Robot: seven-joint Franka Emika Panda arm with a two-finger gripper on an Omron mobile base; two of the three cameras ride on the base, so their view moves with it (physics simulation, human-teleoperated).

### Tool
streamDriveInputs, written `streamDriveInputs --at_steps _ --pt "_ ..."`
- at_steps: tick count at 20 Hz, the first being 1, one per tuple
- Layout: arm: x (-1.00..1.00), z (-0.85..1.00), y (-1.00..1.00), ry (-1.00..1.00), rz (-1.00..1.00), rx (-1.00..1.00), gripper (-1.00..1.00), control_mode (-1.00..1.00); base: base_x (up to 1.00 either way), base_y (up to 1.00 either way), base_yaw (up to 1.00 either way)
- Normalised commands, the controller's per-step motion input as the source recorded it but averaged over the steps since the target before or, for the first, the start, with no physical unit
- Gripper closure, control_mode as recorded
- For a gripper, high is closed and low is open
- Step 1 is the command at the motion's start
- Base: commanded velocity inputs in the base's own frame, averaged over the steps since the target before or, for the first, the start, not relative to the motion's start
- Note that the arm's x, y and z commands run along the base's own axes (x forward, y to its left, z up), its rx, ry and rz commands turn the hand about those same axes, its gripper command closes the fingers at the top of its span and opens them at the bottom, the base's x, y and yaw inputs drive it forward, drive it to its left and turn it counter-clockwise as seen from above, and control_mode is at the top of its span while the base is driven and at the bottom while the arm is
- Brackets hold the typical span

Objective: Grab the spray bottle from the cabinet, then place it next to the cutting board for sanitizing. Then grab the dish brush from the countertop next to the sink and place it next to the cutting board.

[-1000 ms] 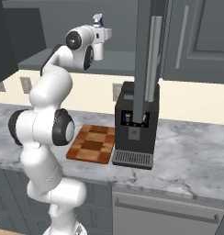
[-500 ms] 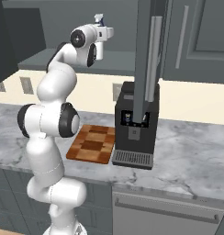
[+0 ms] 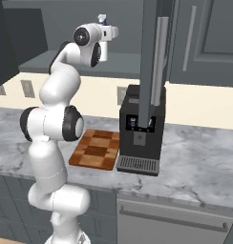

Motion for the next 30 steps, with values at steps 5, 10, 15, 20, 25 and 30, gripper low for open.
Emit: streamDriveInputs --at_steps 5,10,15,20,25,30 --pt "-0.36 0.00 0.00 0.04 0.00 0.00 1.00 -1.00 0.00 0.00 0.00" --pt "-0.70 0.00 -0.14 -0.01 0.00 0.00 1.00 -1.00 0.00 0.00 0.00" --pt "-0.87 0.00 -0.19 -0.03 0.00 0.01 1.00 -1.00 0.00 0.00 0.00" --pt "-1.00 0.21 0.01 -0.12 0.00 0.05 1.00 -1.00 0.00 0.00 0.00" --pt "-1.00 0.05 0.13 -0.02 0.01 0.02 1.00 -1.00 0.00 0.00 0.00" --pt "-1.00 -0.01 0.39 0.00 0.05 0.01 1.00 -1.00 0.00 0.00 0.00"
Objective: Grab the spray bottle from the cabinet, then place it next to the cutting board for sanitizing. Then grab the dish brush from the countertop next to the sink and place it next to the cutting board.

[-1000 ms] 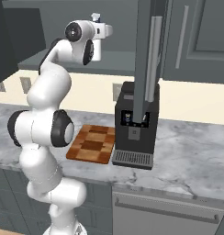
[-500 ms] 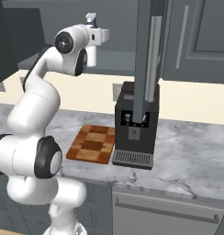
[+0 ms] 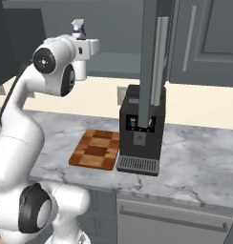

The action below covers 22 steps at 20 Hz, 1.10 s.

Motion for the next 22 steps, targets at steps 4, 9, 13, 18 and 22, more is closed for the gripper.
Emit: streamDriveInputs --at_steps 4,9,13,18,22 --pt "-0.98 -0.21 0.44 0.01 0.06 0.03 1.00 -1.00 0.00 0.00 0.00" --pt "-0.76 -0.47 0.73 0.01 0.20 0.04 1.00 -1.00 0.00 0.00 0.00" --pt "-0.17 -0.76 0.73 0.00 0.34 0.02 1.00 -1.00 0.00 0.00 0.00" --pt "0.09 -0.67 0.58 0.00 0.45 0.00 1.00 -1.00 0.00 0.00 0.00" --pt "0.41 -0.60 0.36 0.00 0.49 0.00 1.00 -1.00 0.00 0.00 0.00"
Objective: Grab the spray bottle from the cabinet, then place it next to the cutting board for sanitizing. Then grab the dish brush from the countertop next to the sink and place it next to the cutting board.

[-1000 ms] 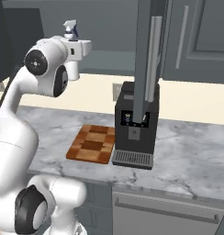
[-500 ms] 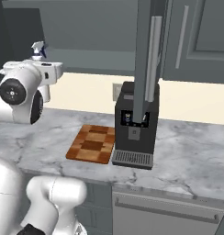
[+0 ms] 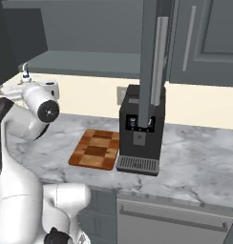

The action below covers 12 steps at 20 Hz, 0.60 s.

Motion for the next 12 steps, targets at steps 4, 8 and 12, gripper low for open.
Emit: streamDriveInputs --at_steps 4,8,12 --pt "0.47 -0.64 0.17 -0.02 0.52 0.00 1.00 -1.00 0.00 0.00 0.00" --pt "0.61 -0.53 0.13 0.00 0.48 0.01 1.00 -1.00 0.00 0.00 0.00" --pt "0.63 -0.49 0.03 0.00 0.37 0.00 1.00 -1.00 0.00 0.00 0.00"
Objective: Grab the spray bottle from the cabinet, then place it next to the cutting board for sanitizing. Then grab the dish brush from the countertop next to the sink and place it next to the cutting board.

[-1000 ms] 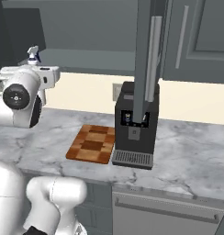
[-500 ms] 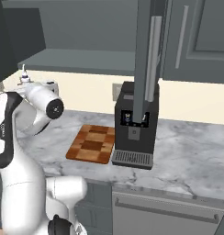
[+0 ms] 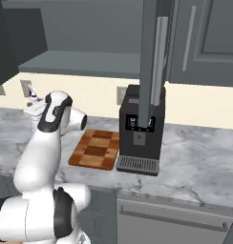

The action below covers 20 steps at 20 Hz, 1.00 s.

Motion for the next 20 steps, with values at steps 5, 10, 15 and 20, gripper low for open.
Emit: streamDriveInputs --at_steps 5,10,15,20 --pt "0.35 -0.32 0.00 0.00 0.12 0.00 1.00 -1.00 0.00 0.00 0.00" --pt "0.25 -0.47 0.00 -0.13 0.00 -0.06 1.00 -1.00 0.00 0.00 0.00" --pt "0.30 -0.40 0.00 -0.03 0.00 -0.04 1.00 -1.00 0.00 0.00 0.00" --pt "0.24 -0.28 0.00 0.02 0.00 0.00 1.00 -1.00 0.00 0.00 0.00"
